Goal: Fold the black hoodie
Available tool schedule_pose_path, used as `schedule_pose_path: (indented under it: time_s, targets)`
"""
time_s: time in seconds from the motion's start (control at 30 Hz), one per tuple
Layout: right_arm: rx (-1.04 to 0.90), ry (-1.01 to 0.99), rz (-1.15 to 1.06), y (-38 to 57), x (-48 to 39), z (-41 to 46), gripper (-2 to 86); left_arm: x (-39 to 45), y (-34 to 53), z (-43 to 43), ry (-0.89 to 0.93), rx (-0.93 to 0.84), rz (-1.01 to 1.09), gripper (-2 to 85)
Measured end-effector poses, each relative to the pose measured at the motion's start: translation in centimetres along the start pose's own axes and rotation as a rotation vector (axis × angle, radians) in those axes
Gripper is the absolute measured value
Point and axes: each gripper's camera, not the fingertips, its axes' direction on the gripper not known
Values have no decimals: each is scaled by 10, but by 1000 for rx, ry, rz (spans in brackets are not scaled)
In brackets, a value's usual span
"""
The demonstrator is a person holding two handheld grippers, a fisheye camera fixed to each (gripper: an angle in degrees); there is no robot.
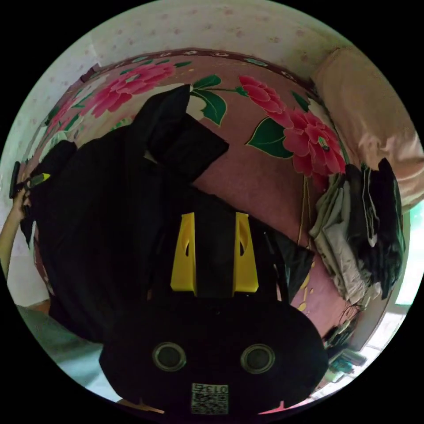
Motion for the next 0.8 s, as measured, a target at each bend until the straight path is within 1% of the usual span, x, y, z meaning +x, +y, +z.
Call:
schedule_pose_path:
  time_s: [0.07, 0.1, 0.13, 0.17, 0.2, 0.27, 0.33, 0.37, 0.4, 0.43, 0.47, 0.5, 0.53, 0.57, 0.6, 0.63, 0.7, 0.73, 0.8]
  targets:
    - [-46, 10, -58, -14, -5, 27, 112, -10, 22, -32, -70, 86, -71, 5]
    - [-107, 3, -106, -19, -11, 49, 63, -22, 42, -50, -98, 128, -143, 5]
    - [-140, 9, -124, -19, -14, 60, 38, -29, 53, -56, -103, 145, -183, 4]
    - [-136, 16, -149, -19, -20, 72, 30, -42, 74, -64, -105, 168, -261, 6]
    - [-68, -53, -157, -17, -25, 74, 24, -53, 92, -65, -97, 167, -339, 9]
    - [-27, -110, -116, -17, -29, 79, 21, -59, 109, -62, -53, 187, -413, 16]
    - [-12, -178, -16, -15, -20, 83, 23, -57, 116, -63, 26, 231, -465, 32]
    - [-2, -282, 66, -11, -5, 81, 28, -51, 120, -73, 56, 287, -487, 48]
    - [48, -375, 95, -4, 10, 71, 39, -42, 123, -92, 66, 371, -493, 70]
    - [83, -402, 88, 0, 15, 63, 45, -35, 124, -104, 58, 416, -483, 82]
    - [154, -389, 73, 7, 25, 47, 75, -15, 121, -129, -13, 493, -420, 100]
    - [208, -331, 72, 10, 32, 33, 110, 14, 108, -148, -139, 531, -319, 117]
    - [222, -306, 73, 9, 34, 28, 128, 30, 96, -152, -198, 530, -253, 125]
    - [241, -285, 77, 1, 36, 23, 151, 61, 64, -147, -246, 485, -115, 137]
    - [240, -313, 59, -12, 32, 23, 158, 91, 27, -129, -193, 413, 14, 145]
    - [235, -335, 45, -21, 29, 24, 159, 105, 8, -116, -149, 375, 69, 147]
    - [185, -386, -17, -59, 5, 40, 162, 163, -59, -53, -30, 203, 243, 154]
    - [163, -379, -37, -68, -3, 44, 163, 176, -73, -36, -20, 157, 266, 155]
    - [95, -317, -94, -102, -29, 61, 165, 221, -116, 22, 25, 3, 348, 171]
